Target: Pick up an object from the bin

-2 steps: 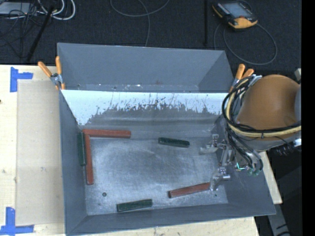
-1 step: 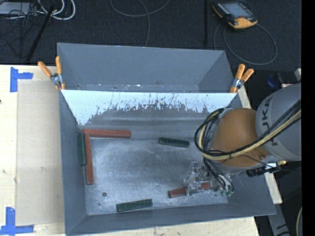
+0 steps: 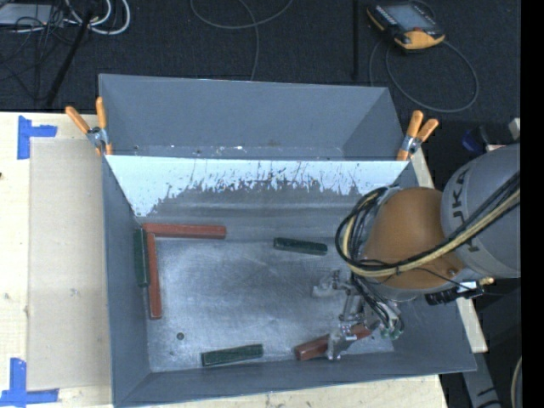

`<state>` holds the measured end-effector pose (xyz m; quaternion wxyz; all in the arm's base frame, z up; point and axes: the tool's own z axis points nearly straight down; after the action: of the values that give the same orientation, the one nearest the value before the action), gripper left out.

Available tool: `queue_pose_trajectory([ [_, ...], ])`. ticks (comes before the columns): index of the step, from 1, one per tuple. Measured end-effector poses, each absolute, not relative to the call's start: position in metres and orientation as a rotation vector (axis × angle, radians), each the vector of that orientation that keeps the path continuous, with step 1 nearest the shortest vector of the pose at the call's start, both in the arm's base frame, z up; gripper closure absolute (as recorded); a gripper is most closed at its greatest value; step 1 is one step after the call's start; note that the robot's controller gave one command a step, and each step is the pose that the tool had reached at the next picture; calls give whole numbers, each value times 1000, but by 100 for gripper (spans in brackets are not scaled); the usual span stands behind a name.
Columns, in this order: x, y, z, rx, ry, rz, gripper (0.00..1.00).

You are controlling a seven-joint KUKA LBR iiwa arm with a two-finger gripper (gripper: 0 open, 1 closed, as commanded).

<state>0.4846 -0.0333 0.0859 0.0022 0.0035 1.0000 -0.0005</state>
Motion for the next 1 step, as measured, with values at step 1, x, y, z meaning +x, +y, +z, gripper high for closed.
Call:
queue_pose_trajectory([
  [1,483,-33,84,8,3143,-1,100],
])
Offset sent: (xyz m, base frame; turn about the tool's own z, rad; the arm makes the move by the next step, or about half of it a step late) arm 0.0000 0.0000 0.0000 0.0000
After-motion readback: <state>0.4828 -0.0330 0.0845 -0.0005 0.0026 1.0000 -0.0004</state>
